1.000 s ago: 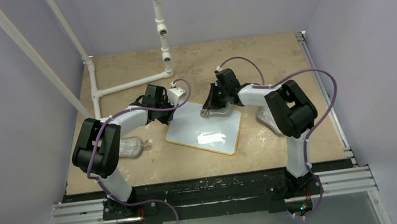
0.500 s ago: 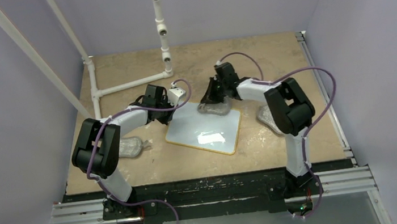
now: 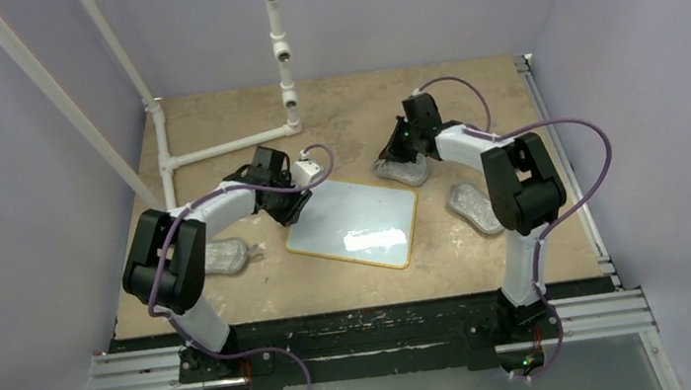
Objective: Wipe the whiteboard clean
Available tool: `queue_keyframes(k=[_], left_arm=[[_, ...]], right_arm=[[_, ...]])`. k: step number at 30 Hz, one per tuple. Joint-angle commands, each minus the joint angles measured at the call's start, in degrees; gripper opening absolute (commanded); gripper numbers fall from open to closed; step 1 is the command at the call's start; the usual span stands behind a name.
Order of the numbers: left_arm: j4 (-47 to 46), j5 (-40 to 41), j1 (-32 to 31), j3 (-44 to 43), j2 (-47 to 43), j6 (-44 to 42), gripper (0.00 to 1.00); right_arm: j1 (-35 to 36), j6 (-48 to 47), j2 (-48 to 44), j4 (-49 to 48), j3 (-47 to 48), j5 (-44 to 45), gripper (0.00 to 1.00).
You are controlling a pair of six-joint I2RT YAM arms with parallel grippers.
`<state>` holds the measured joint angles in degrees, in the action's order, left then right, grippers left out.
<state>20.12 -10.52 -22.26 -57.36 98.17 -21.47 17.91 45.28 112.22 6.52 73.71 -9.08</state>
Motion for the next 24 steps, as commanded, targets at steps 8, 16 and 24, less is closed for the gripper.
queue_keyframes(k=[8,16,24], left_arm=[[14.12,-4.43,-0.03,0.01,-9.85,-5.23,0.75],[17.63,-3.03,-1.62,4.2,-15.02,-8.89,0.87],[15.97,-2.55,-6.5,10.24,-19.06,-8.1,0.94]], right_arm=[[-0.59,-0.45,-1.34,3.67,2.87,8.21,0.33],[0.06,-6.06,-5.03,8.09,6.25,11.16,0.85],[7.1,-12.73,-10.83,9.11,4.66,12.4,0.96]])
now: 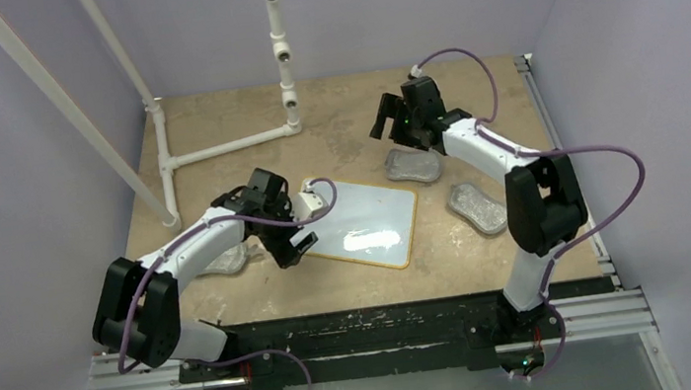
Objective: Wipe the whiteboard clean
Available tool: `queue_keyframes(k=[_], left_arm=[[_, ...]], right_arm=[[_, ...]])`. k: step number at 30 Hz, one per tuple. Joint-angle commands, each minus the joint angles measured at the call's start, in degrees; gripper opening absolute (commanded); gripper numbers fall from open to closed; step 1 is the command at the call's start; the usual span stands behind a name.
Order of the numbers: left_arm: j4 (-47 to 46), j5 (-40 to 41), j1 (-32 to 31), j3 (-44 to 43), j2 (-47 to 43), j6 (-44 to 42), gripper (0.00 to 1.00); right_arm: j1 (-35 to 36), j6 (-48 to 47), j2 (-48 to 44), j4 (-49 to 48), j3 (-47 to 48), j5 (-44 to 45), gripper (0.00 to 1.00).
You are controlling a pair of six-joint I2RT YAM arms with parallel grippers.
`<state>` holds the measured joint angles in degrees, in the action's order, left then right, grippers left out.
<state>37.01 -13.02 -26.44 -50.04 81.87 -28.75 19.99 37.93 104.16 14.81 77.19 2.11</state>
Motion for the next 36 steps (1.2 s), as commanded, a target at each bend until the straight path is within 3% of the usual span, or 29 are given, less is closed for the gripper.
queue_keyframes(k=[1,5,18,26,29,36], left_arm=[[-1.61,0.35,-3.26,3.6,-2.95,-0.67,0.94],[-5.58,2.24,-4.48,6.12,-3.61,-0.44,0.94],[-19.57,10.2,-4.95,8.82,1.14,2.68,0.94],[-23.3,12.82,-5.64,8.09,8.0,3.26,0.94],[-25.32,17.3,-5.62,7.0,10.59,3.28,0.93],[-27.04,22.6,-5.08,0.31,16.01,4.41,0.91]], right_arm=[[6.26,-6.09,-1.95,2.08,2.14,1.11,0.97],[9.41,-8.55,1.38,2.82,3.76,-1.56,0.97],[9.63,-10.14,12.08,1.6,7.07,-5.32,0.95],[10.58,-8.36,8.17,-1.75,-3.18,-7.4,0.91],[11.73,-6.84,5.66,-3.3,-8.44,-7.22,0.9],[13.7,-2.23,-0.71,-6.86,-18.85,-6.03,0.88]])
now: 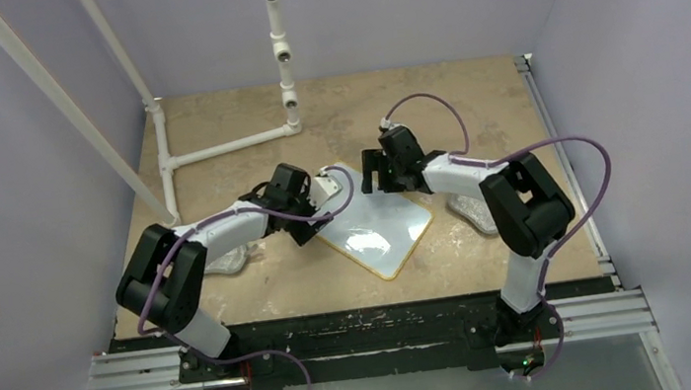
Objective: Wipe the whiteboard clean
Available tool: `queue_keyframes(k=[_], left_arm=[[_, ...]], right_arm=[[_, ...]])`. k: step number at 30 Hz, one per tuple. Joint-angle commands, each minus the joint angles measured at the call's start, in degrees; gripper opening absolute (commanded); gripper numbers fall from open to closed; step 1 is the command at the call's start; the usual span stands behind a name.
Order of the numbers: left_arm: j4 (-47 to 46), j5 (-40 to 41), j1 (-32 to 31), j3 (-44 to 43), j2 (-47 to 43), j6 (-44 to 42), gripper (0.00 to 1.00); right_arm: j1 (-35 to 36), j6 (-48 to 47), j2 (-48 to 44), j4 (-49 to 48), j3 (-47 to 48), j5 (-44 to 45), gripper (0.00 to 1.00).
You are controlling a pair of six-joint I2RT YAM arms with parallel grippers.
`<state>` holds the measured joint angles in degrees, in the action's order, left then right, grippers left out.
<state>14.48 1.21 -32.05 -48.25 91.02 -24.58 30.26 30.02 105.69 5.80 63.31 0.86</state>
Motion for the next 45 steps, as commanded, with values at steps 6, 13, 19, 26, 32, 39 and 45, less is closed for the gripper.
queue_keyframes(k=[6,13,19,26,32,39,45], left_arm=[[6.51,-0.65,6.43,-10.66,9.12,-0.14,0.93],[12.02,-9.63,5.86,-2.4,1.14,-4.9,0.89],[10.36,-11.83,4.64,0.88,2.13,-3.31,0.75],[6.24,-13.88,4.62,1.56,4.59,-0.12,0.63],[5.3,-13.58,3.69,1.75,6.71,-0.56,0.54],[4.19,-13.54,2.54,1.34,10.01,-0.91,0.47],[4.08,-14.22,0.33,0.24,11.01,-0.61,0.43]], right_arm=[[3.33,6.48,-5.47,3.84,-7.8,-4.42,0.92],[3.27,4.97,-3.36,7.38,-2.54,-1.1,0.94],[3.39,4.04,-2.72,11.1,-0.08,4.89,0.96],[3.32,3.3,0.17,9.41,0.21,6.3,0.97],[3.43,4.99,0.05,4.18,-2.53,-3.24,0.96],[3.12,9.75,-0.75,-1.19,-2.89,-18.5,0.94],[-0.03,14.45,-6.19,-4.78,-1.29,-27.65,0.91]])
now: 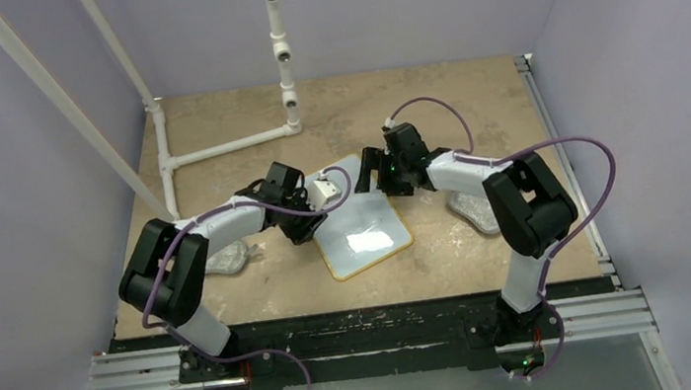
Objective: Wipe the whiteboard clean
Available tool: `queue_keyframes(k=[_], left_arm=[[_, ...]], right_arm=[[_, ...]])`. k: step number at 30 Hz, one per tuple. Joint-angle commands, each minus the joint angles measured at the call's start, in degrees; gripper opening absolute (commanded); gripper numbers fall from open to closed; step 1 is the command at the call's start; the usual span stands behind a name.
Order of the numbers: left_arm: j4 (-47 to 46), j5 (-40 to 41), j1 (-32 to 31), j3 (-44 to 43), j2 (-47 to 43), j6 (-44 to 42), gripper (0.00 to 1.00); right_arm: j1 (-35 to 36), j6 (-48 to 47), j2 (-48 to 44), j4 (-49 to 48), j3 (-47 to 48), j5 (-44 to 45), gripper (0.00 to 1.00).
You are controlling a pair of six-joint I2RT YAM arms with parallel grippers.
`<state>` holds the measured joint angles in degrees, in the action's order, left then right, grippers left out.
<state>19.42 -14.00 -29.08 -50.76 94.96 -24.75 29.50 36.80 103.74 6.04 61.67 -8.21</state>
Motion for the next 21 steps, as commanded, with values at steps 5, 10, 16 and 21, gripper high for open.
queue_keyframes(k=[5,10,16,21], left_arm=[[-0.89,0.17,-3.84,0.84,7.79,0.28,0.41],[-1.12,0.37,-5.02,-0.59,8.77,0.49,0.4],[-0.88,0.75,-5.71,-5.04,11.32,0.74,0.38],[-1.44,1.62,-6.43,-8.08,13.75,0.89,0.36]], right_arm=[[-1.2,9.23,-9.22,-5.64,-0.91,-21.18,0.89],[-1.86,9.18,-11.69,-4.61,-3.75,-20.0,0.88],[-4.21,8.76,-13.6,-3.88,-7.53,-18.47,0.87],[-6.42,8.07,-15.05,-3.77,-10.4,-17.28,0.87]])
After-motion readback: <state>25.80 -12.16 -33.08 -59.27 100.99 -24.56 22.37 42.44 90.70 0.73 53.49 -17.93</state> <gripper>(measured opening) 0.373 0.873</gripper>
